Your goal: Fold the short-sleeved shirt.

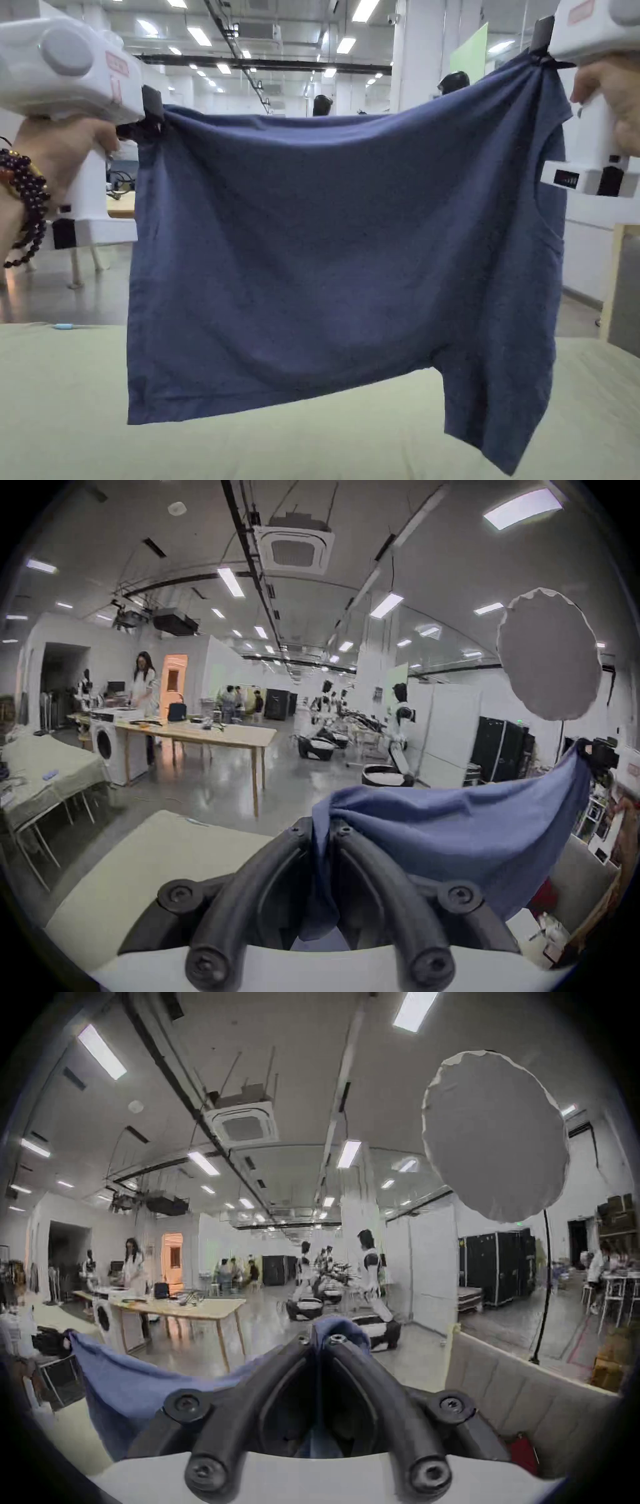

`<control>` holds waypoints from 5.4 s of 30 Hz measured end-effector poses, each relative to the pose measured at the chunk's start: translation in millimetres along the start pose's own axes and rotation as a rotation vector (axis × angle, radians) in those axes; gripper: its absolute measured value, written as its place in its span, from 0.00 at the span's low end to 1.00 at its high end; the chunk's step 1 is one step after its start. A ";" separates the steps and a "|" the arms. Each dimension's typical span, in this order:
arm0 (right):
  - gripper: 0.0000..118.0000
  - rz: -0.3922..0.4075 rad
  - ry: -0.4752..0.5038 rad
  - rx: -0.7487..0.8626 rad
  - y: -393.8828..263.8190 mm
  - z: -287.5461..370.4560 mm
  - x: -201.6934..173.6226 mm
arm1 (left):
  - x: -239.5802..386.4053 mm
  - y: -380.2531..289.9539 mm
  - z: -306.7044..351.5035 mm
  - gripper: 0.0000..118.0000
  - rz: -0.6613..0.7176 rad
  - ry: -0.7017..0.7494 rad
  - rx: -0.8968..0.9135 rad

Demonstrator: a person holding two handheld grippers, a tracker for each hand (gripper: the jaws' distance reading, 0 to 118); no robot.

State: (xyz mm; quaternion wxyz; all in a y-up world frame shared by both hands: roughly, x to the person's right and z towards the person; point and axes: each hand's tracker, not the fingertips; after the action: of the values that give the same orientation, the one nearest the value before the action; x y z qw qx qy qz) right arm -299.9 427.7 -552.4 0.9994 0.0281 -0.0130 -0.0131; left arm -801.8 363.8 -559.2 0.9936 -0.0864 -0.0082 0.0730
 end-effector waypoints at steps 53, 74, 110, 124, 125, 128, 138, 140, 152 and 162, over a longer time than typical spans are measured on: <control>0.02 0.419 0.450 -0.908 -486.5 339.1 70.5 | -129.4 -533.3 231.3 0.06 -0.088 -0.239 -0.700; 0.49 -0.046 0.263 -0.489 -377.6 524.0 107.4 | -116.6 -442.2 408.8 0.46 0.031 -0.156 -0.334; 0.01 0.096 0.245 -0.703 -420.0 415.5 57.2 | -118.3 -530.1 261.6 0.03 -0.099 -0.071 -0.538; 0.29 0.146 0.307 -0.957 -526.5 344.0 96.9 | -98.2 -526.5 267.2 0.03 -0.076 -0.091 -0.555; 0.10 0.114 0.350 -0.946 -525.0 345.3 94.2 | -95.3 -525.1 268.5 0.04 -0.078 -0.088 -0.555; 0.09 0.236 0.307 -0.921 -520.9 350.9 84.4 | -91.7 -526.0 273.3 0.03 -0.095 -0.082 -0.551; 0.09 0.048 0.312 -0.712 -443.3 321.7 95.2 | -87.3 -447.6 235.9 0.03 -0.063 -0.145 -0.417; 0.09 0.046 0.304 -0.691 -429.9 295.8 86.1 | -78.6 -431.3 212.4 0.03 -0.089 -0.152 -0.403; 0.09 -0.001 0.082 -0.904 -500.2 109.8 69.6 | -62.4 -480.2 17.4 0.04 -0.183 -0.050 -0.694; 0.09 0.024 0.016 -0.950 -552.4 80.4 67.0 | -65.1 -490.1 7.5 0.11 -0.172 -0.016 -0.692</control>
State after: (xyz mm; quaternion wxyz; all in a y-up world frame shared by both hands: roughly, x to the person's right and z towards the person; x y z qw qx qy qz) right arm -249.1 -129.9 -501.8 0.9018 -0.4320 0.0017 -0.0058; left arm -796.0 -122.0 -467.4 0.9079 -0.4160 -0.0474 -0.0173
